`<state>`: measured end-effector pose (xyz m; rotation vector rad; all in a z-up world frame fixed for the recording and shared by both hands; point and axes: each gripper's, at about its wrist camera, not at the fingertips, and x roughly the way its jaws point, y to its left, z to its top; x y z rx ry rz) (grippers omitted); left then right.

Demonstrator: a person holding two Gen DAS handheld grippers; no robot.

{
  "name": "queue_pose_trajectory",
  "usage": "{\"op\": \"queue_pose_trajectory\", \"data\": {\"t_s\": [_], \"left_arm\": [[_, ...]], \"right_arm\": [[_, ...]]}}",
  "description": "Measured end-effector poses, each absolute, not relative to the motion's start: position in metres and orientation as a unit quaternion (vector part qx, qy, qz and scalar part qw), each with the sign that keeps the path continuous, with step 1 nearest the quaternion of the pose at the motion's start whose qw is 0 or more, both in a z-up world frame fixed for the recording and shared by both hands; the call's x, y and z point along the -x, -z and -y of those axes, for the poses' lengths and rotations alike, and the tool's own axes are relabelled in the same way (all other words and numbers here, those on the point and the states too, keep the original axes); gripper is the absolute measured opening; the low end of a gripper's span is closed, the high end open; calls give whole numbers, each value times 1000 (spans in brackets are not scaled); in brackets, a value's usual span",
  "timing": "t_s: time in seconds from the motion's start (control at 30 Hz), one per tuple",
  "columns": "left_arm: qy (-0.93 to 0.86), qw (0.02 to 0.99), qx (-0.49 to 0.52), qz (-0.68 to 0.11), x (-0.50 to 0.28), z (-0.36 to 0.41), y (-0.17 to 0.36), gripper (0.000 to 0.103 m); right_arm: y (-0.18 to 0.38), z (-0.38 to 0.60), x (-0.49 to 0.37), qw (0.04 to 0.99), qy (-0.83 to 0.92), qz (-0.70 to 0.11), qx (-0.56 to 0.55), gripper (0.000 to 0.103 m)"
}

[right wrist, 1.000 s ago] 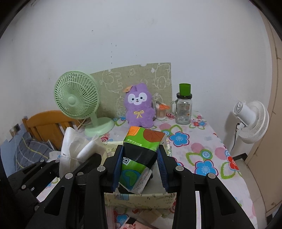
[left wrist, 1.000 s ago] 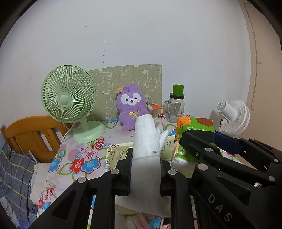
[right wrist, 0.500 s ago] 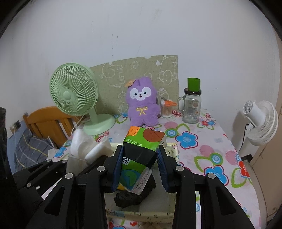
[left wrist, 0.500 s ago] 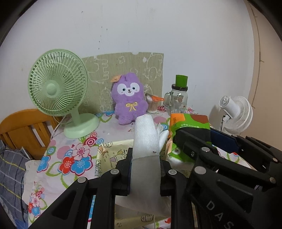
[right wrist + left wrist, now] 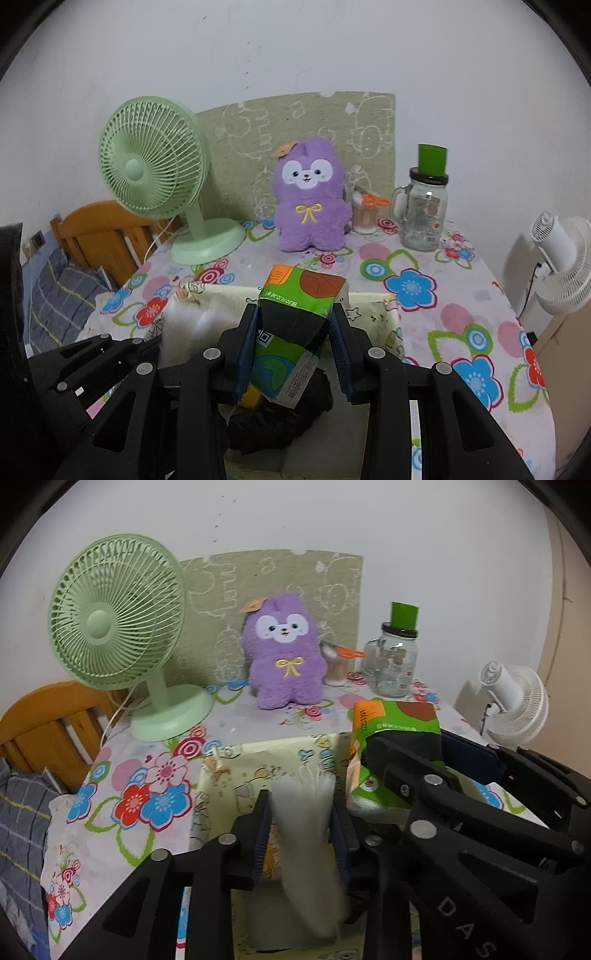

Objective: Organize soft objects
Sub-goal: 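Lower both items into the fabric box and open both tools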

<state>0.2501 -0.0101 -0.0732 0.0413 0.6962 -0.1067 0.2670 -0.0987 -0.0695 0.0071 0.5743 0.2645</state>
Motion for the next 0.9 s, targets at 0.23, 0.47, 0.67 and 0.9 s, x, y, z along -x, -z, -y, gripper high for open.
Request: {"op": "queue_pose_trajectory", "data": {"t_s": [0.23,0.47,0.67,0.9], "left_arm": [[52,929,-16,-367,-254,3,78,66],[62,929,-20,-364,-251,5,78,81],[59,930,-23,-363,-247,7,75,85],[47,935,-27,-351,-236,7,66,92]], "right_arm": [[72,91,-272,947,-148,-285,16,50],[75,85,-275,939,-163,-302,27,77],[75,87,-273,935,-171,-310,22,84],[67,90,-262,938,-178,-298,20,84]]}}
